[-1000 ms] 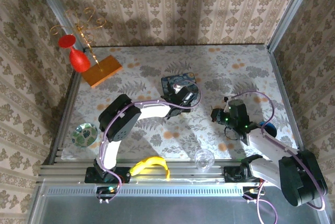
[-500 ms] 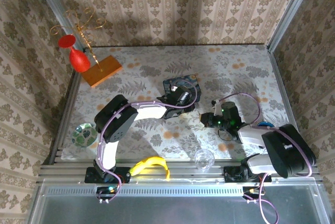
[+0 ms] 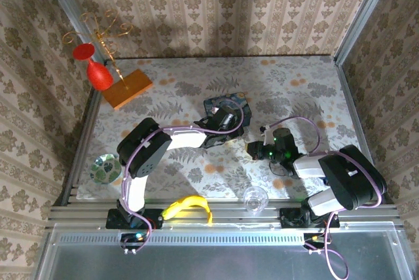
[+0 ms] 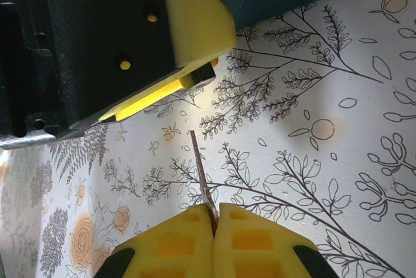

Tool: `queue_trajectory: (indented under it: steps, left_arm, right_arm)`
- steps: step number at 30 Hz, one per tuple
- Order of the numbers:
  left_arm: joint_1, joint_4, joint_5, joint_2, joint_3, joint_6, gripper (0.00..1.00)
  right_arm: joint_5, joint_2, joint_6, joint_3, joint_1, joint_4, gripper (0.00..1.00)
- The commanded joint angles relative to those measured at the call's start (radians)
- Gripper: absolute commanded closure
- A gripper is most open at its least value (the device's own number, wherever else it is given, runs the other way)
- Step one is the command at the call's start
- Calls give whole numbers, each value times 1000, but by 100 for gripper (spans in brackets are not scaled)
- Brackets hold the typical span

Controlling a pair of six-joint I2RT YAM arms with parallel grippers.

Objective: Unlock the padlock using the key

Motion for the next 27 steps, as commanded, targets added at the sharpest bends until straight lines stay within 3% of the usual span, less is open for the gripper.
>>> queue_trajectory:
  steps: [1, 27]
  left_arm:
    - [9, 54, 17, -50, -9, -26, 79]
    - [12, 85, 39, -61, -37, -20, 79]
  right_arm:
    - [13, 26, -30, 11, 7, 38, 100]
    - [-21, 206, 2, 83, 13, 172, 100]
